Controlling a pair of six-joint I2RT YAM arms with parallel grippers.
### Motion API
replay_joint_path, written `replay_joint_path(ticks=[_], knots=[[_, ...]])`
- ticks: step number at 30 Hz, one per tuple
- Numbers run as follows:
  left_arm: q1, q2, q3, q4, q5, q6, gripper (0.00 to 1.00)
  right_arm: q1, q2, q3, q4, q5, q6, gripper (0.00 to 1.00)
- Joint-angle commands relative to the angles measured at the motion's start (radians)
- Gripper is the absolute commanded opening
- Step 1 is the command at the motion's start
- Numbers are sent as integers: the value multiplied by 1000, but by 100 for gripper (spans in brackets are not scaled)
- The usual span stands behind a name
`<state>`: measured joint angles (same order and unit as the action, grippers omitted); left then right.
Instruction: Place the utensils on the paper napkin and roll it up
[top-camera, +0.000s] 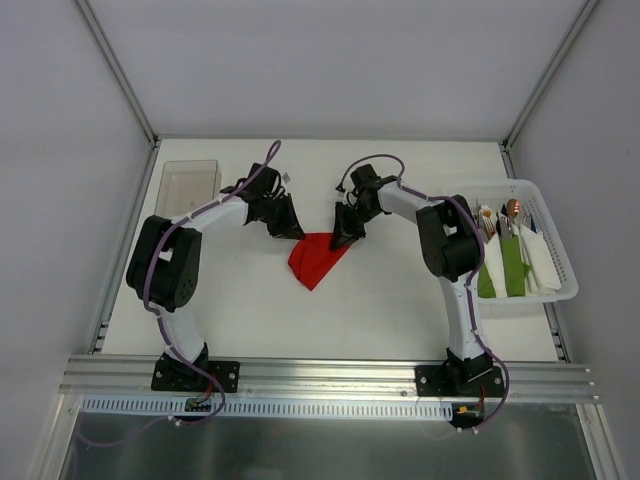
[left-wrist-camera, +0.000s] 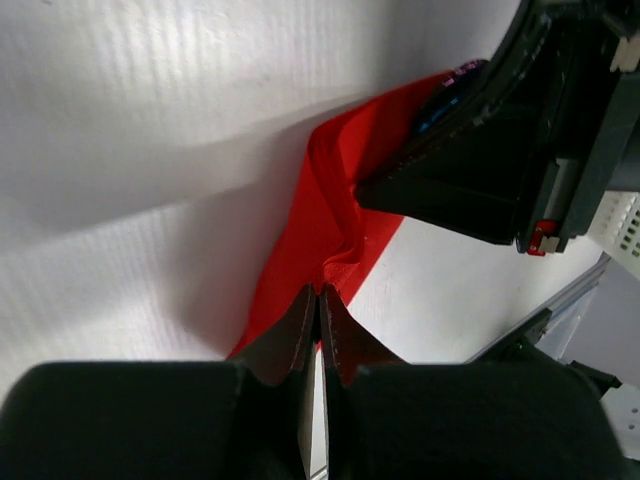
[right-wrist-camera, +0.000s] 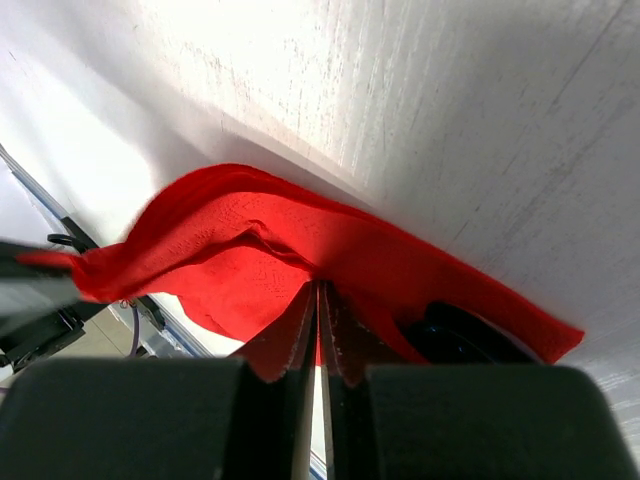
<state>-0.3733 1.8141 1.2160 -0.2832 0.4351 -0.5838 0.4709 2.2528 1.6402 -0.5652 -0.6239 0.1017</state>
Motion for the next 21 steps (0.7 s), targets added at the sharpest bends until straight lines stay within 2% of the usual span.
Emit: replay_joint_path(ticks=[1, 9, 16, 21], knots=[[-44, 22, 10, 2, 53, -5, 0, 5, 28, 20, -25, 81, -10, 6], [-137, 82, -24, 33, 42, -36, 0, 5, 28, 23, -28, 89, -5, 6], [-147, 134, -82, 41, 13, -50, 0, 5, 24, 20, -27, 63, -4, 6], [-144, 186, -118, 39, -35, -90, 0, 3, -16, 27, -45, 44, -34, 11]])
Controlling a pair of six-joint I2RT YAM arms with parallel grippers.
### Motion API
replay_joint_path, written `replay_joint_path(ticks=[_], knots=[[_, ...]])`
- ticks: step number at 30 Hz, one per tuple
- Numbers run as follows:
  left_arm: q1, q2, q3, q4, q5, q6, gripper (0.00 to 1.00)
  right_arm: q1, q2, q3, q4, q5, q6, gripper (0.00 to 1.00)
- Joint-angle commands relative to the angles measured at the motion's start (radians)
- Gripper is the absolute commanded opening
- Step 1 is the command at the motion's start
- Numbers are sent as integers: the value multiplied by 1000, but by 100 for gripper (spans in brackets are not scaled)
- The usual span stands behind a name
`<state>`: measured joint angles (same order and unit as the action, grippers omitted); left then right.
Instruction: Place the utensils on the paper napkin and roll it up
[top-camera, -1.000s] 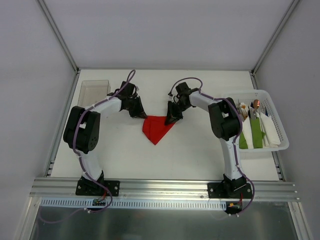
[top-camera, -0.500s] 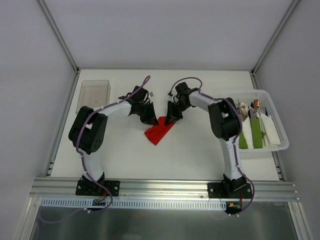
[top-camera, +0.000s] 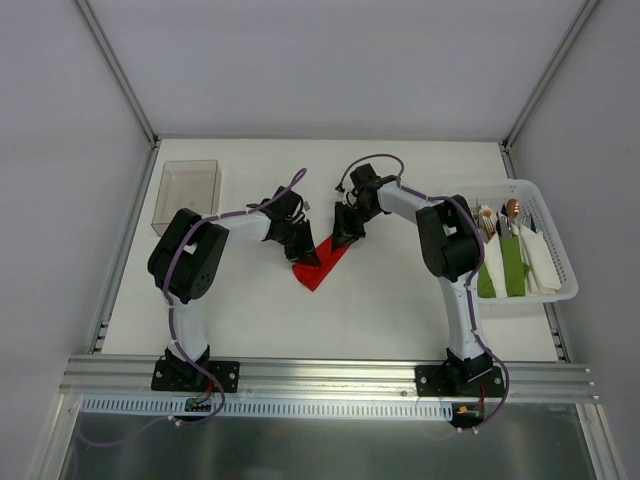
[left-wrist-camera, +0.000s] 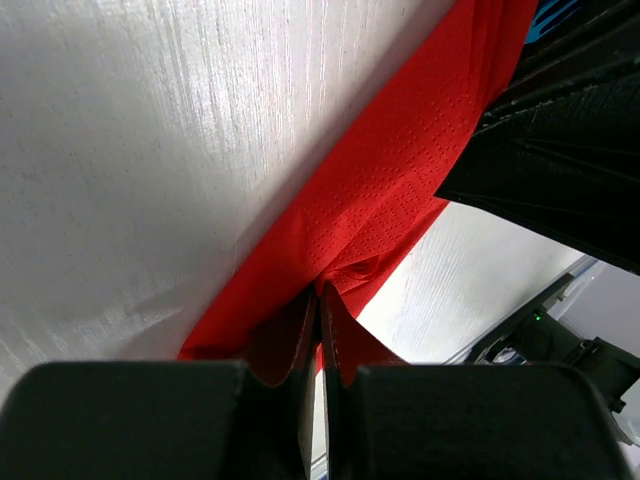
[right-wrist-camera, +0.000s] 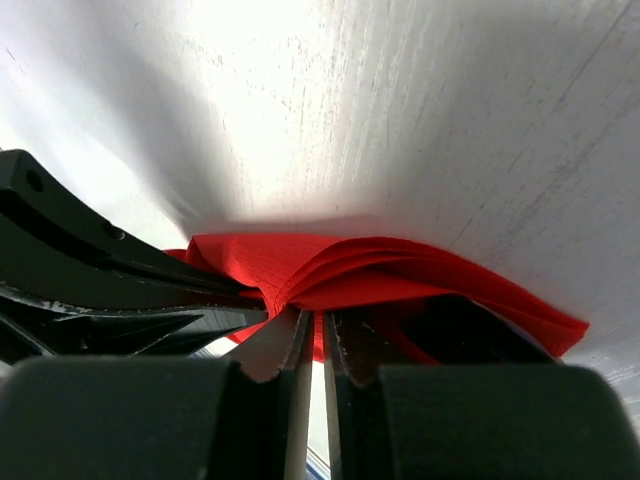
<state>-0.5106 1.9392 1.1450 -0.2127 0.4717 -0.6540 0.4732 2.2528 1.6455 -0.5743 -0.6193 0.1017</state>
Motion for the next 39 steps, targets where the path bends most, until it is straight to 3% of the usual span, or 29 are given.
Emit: replay_joint_path(ticks=[1, 15, 39], knots=[[-8, 67, -47, -31, -73, -22, 0, -1, -25, 19, -41, 36, -40, 11], [12, 104, -28, -31, -76, -24, 0, -48, -118, 4, -79, -49, -123, 12], [30, 49, -5, -31, -24, 5, 0, -48, -4, -24, -91, 1, -76, 6]])
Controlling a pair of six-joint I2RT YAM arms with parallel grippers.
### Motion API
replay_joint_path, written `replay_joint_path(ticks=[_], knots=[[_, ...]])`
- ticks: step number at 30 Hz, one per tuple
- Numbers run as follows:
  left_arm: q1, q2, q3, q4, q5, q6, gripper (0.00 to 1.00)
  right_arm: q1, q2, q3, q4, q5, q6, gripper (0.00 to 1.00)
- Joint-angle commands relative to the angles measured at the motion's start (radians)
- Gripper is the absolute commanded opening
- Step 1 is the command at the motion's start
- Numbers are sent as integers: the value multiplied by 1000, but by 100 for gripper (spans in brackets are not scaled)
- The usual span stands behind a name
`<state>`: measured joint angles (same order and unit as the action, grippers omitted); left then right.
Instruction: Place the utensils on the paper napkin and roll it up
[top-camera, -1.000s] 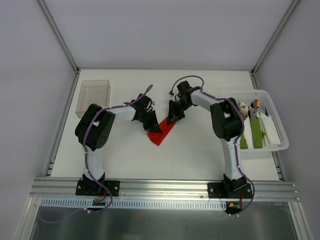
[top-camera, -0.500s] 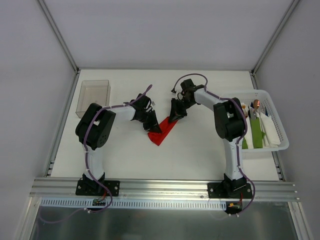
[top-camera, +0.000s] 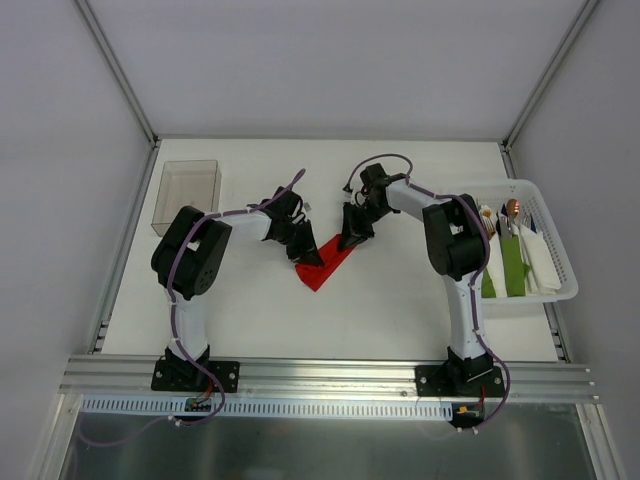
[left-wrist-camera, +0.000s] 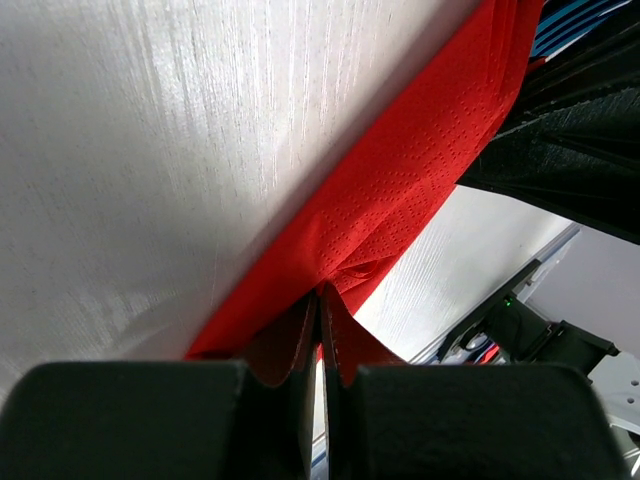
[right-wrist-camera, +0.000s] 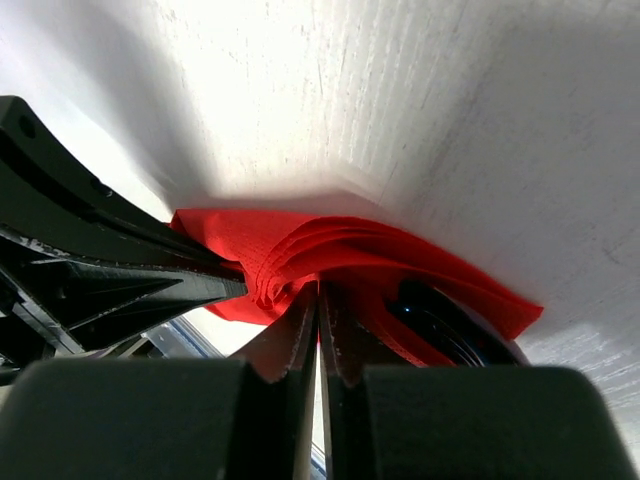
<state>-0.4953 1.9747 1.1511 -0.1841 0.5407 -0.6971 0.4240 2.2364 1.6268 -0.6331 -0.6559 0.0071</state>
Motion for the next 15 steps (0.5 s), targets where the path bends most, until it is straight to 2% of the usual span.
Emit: replay_joint_path(ticks=[1, 15], knots=[[17, 10, -10, -60, -85, 48, 0, 1, 15, -5, -31, 44, 21, 5], [8, -123, 44, -58, 34, -25, 0, 1, 5, -30, -28, 104, 63, 0]])
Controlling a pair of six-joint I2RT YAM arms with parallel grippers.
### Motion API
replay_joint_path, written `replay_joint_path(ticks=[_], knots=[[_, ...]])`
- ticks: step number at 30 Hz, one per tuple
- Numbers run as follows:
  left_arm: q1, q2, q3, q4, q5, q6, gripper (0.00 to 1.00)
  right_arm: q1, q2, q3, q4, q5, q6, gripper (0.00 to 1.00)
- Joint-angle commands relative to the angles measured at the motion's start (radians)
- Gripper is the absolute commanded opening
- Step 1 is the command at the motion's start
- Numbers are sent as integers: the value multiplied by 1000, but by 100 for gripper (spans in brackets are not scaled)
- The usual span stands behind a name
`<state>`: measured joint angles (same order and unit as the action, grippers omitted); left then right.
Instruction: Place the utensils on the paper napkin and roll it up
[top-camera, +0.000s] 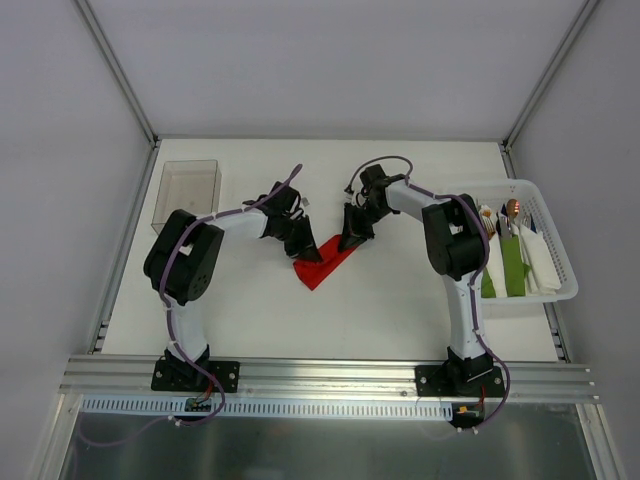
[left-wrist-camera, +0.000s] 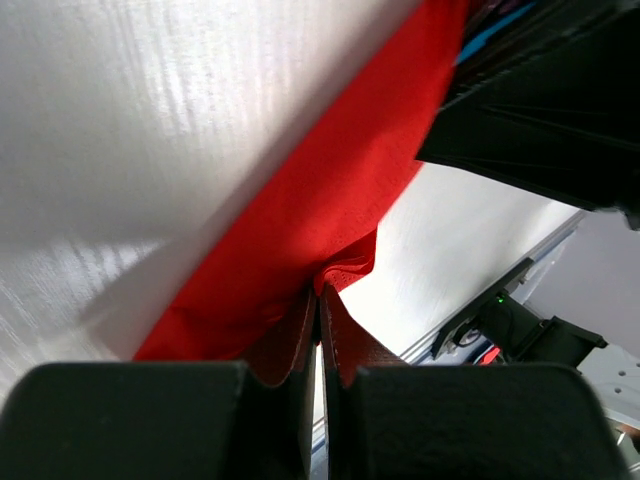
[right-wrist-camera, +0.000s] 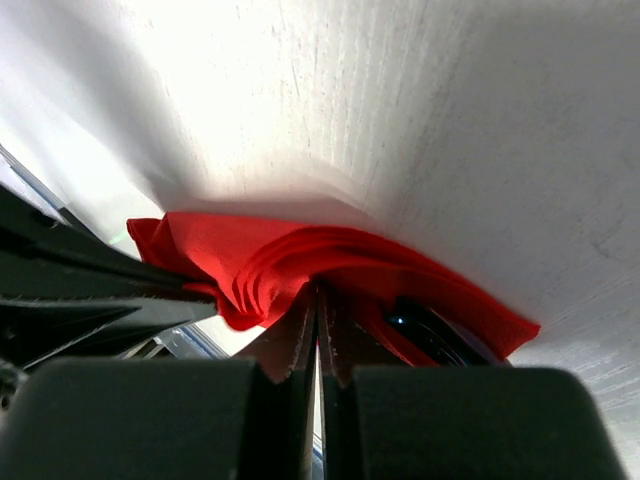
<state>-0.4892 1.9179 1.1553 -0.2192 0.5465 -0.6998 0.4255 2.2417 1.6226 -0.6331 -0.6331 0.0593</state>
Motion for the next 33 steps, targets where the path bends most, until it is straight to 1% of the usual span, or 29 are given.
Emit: replay_joint_path(ticks=[1, 8, 20, 26, 33], knots=[[-2, -66, 43, -25, 35, -29, 0, -1, -2, -27, -25, 84, 14, 0], [-34, -57, 44, -11, 63, -89, 0, -1, -7, -46, -16, 96, 45, 0], [-110, -40, -5, 93, 84, -199, 0, -1, -22, -75, 3, 125, 63, 0], [-172, 15, -60, 184, 92, -245, 0, -1, -25, -78, 7, 133, 70, 0], [-216, 98, -81, 216, 93, -253, 0, -4, -27, -78, 7, 133, 66, 0]])
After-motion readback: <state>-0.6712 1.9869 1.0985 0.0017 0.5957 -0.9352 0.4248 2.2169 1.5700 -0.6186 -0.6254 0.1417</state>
